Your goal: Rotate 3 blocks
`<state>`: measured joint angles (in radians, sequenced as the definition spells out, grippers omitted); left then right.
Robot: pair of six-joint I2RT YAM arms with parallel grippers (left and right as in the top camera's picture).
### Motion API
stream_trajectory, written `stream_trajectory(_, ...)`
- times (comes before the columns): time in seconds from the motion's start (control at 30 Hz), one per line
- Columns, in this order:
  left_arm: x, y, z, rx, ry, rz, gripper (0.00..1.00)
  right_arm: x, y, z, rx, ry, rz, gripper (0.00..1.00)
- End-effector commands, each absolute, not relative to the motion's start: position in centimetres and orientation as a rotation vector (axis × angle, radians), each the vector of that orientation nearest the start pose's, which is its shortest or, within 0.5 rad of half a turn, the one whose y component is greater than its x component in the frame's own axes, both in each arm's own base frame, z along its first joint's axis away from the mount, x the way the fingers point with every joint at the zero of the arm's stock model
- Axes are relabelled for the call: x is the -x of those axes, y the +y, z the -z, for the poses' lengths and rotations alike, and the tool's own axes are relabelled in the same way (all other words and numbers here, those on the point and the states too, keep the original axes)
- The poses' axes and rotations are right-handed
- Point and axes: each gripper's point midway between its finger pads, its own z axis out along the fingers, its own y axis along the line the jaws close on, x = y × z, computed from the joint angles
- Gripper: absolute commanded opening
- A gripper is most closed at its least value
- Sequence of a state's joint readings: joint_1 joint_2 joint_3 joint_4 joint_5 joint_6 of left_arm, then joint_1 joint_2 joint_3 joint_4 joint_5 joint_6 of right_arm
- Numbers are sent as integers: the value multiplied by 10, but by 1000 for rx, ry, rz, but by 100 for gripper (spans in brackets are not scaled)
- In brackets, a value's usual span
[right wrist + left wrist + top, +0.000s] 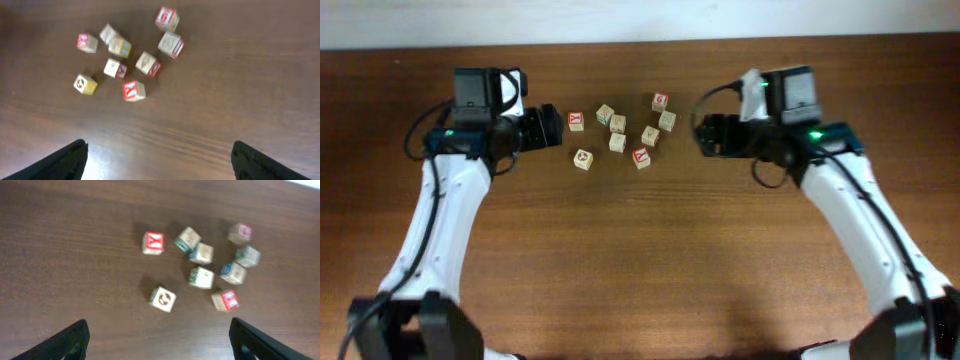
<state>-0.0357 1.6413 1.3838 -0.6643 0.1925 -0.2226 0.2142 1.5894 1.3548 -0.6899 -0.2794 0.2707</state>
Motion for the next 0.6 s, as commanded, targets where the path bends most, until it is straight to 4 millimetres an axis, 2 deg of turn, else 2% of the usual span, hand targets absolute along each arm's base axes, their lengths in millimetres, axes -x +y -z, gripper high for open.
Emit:
stream_trajectory(0.0, -459, -58, -142, 216, 2527, 243, 85, -415, 152, -169, -41, 2547, -478, 87)
stream_trajectory(0.07, -468, -81, -111, 105, 2557, 188, 84, -415, 151, -156, -48, 2580, -441, 86)
stream_trajectory(0.1, -469, -93, -95, 19, 2583, 163, 71, -414, 151, -154, -44, 2590, -437, 86)
stream_trajectory(0.13, -468, -94, -79, 9, 2611, 101, 59, -413, 151, -153, -44, 2595, -436, 86)
stream_trajectory(0.2, -467, -99, -46, -13, 2665, 48, 56, -411, 150, -152, -45, 2602, -434, 86)
stream_trajectory(0.27, -462, -105, -25, -42, 2705, 38, 55, -410, 150, -151, -46, 2611, -431, 86)
stream_trajectory(0.3, -461, -110, -20, -81, 2713, 32, 54, -409, 149, -150, -47, 2615, -429, 86)
stream_trajectory(0.33, -462, -113, -20, -89, 2708, 31, 47, -407, 149, -149, -48, 2624, -426, 86)
stream_trajectory(0.37, -461, -113, -20, -88, 2709, 31, 35, -406, 148, -148, -50, 2632, -420, 86)
stream_trajectory(0.47, -455, -111, -17, -91, 2736, 23, 17, -404, 148, -147, -51, 2639, -419, 86)
stream_trajectory(0.57, -442, -109, -24, -97, 2786, 18, 15, -402, 148, -146, -51, 2650, -421, 86)
